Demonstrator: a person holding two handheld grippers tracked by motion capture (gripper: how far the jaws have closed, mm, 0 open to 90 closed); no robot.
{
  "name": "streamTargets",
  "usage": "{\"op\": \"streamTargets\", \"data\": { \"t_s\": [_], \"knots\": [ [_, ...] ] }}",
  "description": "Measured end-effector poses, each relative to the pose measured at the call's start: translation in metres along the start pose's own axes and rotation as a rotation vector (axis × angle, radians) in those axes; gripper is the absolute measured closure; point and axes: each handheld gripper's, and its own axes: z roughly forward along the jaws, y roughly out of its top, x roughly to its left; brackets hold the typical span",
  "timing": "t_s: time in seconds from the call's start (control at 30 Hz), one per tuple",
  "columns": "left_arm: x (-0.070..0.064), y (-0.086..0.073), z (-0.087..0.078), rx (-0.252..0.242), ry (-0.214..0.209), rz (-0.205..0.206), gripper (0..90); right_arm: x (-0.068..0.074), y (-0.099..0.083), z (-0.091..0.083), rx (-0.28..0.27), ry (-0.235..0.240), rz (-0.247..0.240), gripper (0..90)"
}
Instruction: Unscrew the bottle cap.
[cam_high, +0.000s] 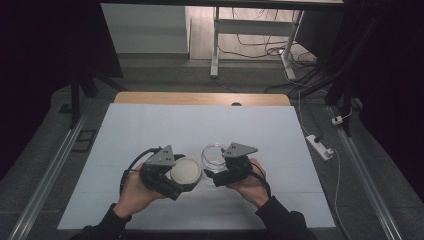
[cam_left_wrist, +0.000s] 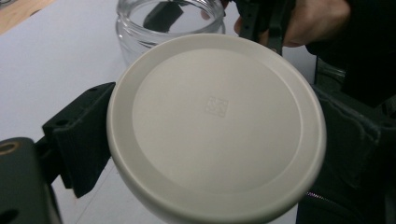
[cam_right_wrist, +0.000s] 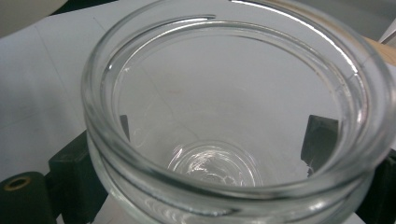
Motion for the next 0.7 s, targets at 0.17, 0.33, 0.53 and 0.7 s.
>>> {"op": "streamTargets", "data": {
  "t_s": [0.17, 0.33, 0.53, 0.7],
  "knots": [
    [-0.002, -0.003, 0.003, 0.001, -0.012, 0.008, 8.0, -0.004, 0.002, 0.004, 0.003, -0.006, 0.006, 6.4],
    [-0.004, -0.007, 0.007, 0.007, -0.019, 0.015, 8.0, -0.009, 0.005, 0.008, 0.003, -0.011, 0.013, 6.4],
    [-0.005, -0.011, 0.012, 0.007, -0.031, 0.017, 8.0, -0.013, 0.009, 0.015, 0.002, -0.012, 0.017, 6.4],
    [-0.007, -0.014, 0.015, 0.009, -0.037, 0.028, 8.0, -0.016, 0.012, 0.021, 0.003, -0.013, 0.019, 6.4]
  ]
}}
